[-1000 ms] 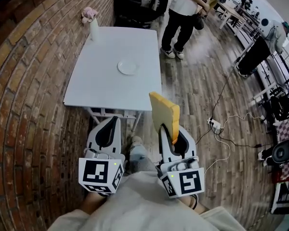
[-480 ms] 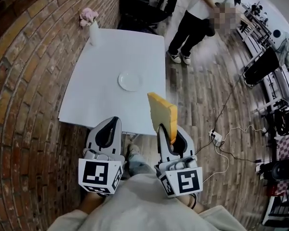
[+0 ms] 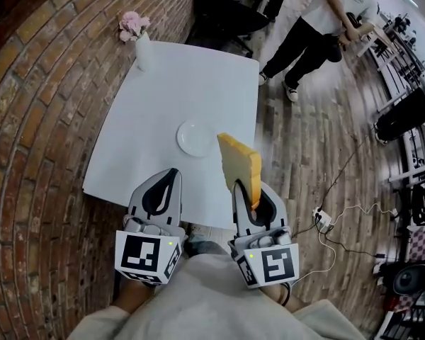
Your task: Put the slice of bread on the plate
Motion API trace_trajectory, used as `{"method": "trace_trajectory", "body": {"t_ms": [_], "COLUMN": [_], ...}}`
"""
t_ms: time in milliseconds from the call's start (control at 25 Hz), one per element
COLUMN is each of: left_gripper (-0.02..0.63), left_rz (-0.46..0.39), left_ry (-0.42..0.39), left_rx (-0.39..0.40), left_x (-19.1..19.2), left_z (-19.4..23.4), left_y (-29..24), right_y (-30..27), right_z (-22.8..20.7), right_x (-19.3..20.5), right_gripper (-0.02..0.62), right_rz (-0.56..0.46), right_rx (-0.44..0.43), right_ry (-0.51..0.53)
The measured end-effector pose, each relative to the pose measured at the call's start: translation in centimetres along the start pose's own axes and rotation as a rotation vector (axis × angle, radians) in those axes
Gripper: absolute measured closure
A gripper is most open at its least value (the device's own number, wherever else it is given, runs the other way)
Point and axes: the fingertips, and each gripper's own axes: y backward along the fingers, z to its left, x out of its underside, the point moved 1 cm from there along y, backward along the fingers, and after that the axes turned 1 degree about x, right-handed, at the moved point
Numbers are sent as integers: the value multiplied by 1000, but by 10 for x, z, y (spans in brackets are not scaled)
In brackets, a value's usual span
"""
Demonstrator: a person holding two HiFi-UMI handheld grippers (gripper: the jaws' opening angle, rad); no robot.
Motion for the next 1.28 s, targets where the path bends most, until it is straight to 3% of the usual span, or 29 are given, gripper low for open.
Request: {"method": "trace_trajectory", "body": {"t_ms": [320,1280], "left_gripper": [597,597], "left_rz": [36,104], "left_ry": [9,13], "left_rx": [-41,-4], "left_x": [8,43], "left_z": [7,45], "left_y": [-15,-82], "right_y": [-22,-111], "right_z": [-12,-13], "right_x": [12,67], "right_gripper": [503,505], "right_rz": [25,105], "right_rx": [-41,-106], "right_ry": [-9,-14]}}
